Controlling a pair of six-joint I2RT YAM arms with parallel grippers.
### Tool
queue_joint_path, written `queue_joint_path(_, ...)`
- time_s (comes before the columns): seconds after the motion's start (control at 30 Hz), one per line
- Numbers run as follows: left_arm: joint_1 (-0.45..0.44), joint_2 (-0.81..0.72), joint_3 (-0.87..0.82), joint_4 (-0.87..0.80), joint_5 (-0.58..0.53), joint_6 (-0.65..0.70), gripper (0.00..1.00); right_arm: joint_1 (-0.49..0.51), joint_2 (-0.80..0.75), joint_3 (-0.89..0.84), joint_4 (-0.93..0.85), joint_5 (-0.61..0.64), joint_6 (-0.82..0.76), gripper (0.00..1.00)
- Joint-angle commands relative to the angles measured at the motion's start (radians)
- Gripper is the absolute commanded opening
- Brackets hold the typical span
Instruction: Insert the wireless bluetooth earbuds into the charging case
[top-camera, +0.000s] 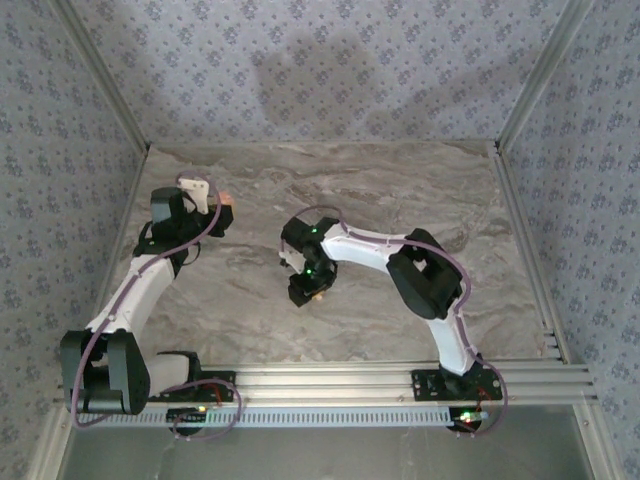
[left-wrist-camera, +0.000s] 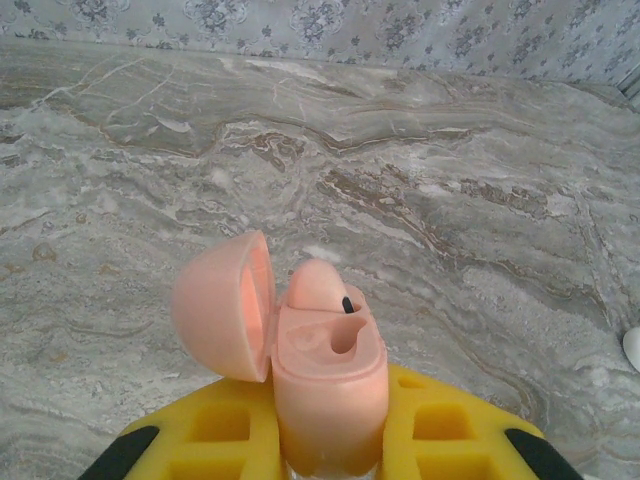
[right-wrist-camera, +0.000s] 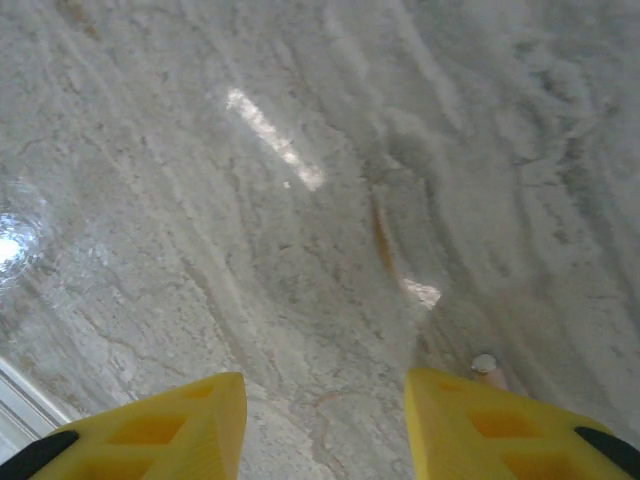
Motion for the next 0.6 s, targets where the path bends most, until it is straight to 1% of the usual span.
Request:
queue_joint_path(0.0,-0.006,-0.016,0.029,-0.013,-0.009,0.017,0.10,-0.018,0.002,-0.007,0.013,0.036,0.007,0.48)
queue_joint_path(0.23,-0.006,-0.018,0.029,-0.013,-0.010,0.020,0.10,-0.049,-0.012,-0.034,0.034,0.074,0.034,0.50)
queue_joint_path(0.37,-0.006,-0.016,0.031,-0.011,-0.009,0.019,0.10,-0.069,-0.055,-0.069,0.070,0.074,0.055,0.51)
queue_joint_path(0.57,-0.005,-0.018,0.031,-0.011,-0.007,0.019,0.10,-0.073,-0.127,-0.073,0.106,0.044,-0.015,0.51)
